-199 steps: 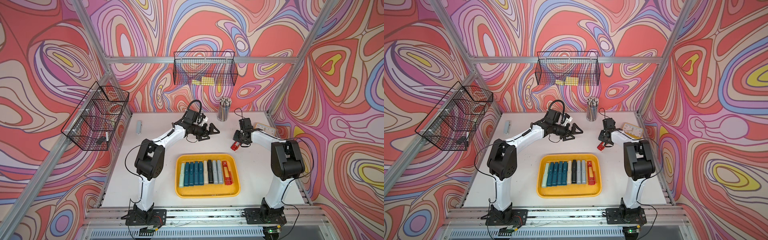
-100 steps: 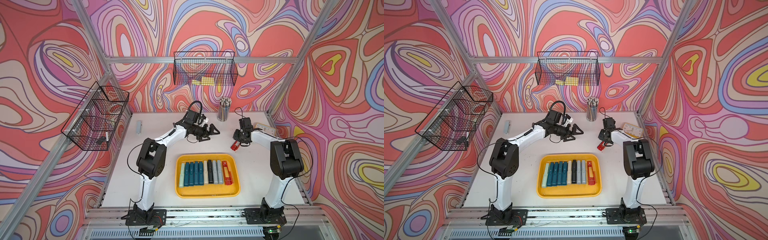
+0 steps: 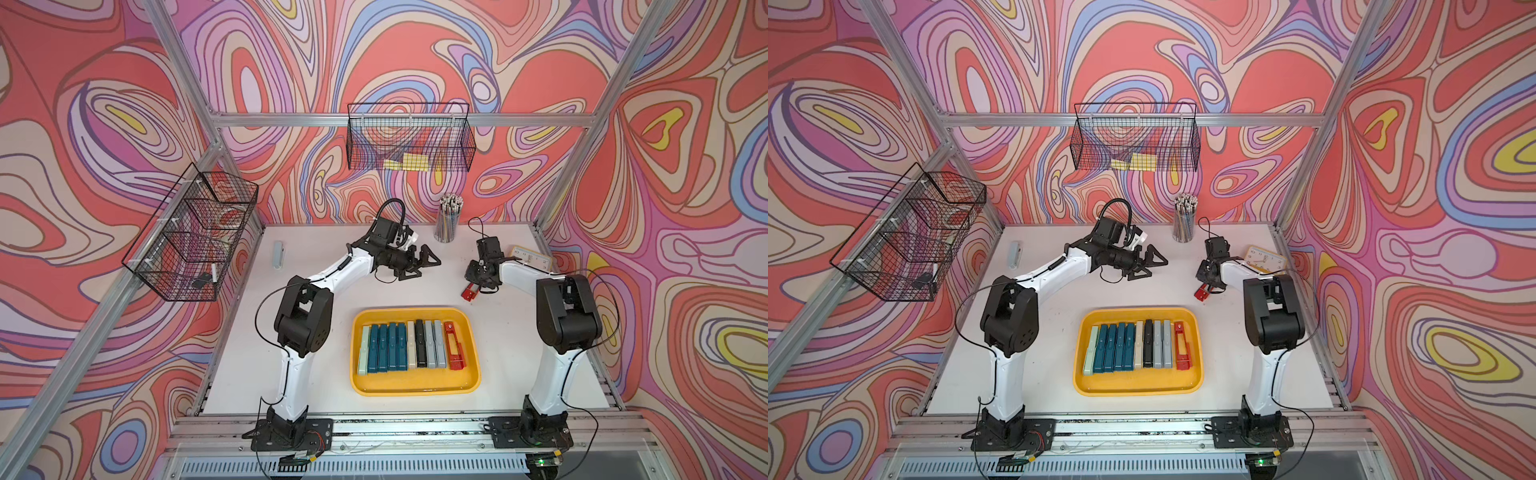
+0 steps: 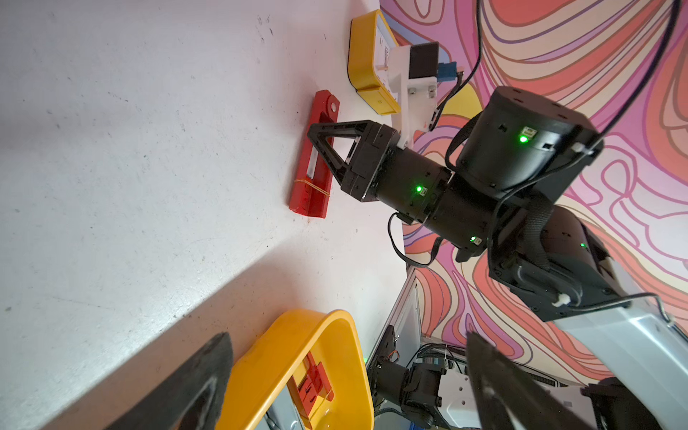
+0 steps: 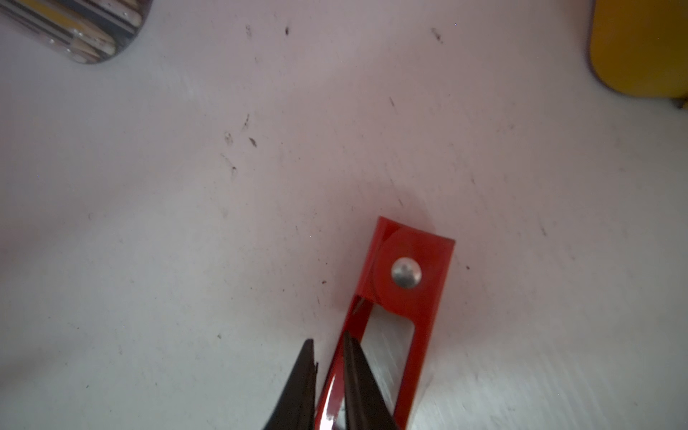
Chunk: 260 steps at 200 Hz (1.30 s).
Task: Put the pruning pliers into the storage box
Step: Pick up the pruning pliers from the center of the board.
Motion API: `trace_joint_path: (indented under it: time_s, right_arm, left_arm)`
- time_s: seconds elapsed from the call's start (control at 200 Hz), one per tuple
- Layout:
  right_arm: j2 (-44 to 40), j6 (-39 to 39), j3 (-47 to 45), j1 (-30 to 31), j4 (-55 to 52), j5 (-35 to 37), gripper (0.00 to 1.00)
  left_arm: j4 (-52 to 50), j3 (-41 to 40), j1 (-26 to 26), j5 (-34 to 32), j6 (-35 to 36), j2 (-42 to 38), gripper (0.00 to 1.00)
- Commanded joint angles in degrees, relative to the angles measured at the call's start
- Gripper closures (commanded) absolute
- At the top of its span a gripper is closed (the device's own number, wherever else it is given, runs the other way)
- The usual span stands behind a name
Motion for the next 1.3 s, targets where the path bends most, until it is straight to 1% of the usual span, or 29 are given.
trace_joint_path:
  time_s: [0.0, 0.646, 0.991, 1.127, 1.297]
  right_arm:
    - [1.8, 0.5, 1.3, -0.4, 0.5, -0.7, 0.81]
    - [2.6, 0.4, 2.0, -0.3, 0.7, -1.2, 0.82]
    - [-0.3, 0.1, 1.5, -0.3, -0.1, -1.5, 0.82]
    - [-0.9, -0.2, 2.2, -0.3, -0.6, -1.5, 0.82]
    - [1.5, -0.4, 3.0, -0.3, -0.7, -1.9, 0.82]
  left_arm:
    - [-1.8, 1.5, 0.0, 0.7, 0.7, 0.9, 0.01]
    - [-0.6, 0.0, 0.0, 1.1, 0.3, 0.8, 0.01]
    - [1.4, -1.8, -0.1, 1.1, -0.7, 1.1, 0.01]
    - [1.4, -1.8, -0.1, 0.1, -0.3, 1.2, 0.01]
    - [2.1, -1.6, -0.1, 0.1, -0.8, 1.6, 0.01]
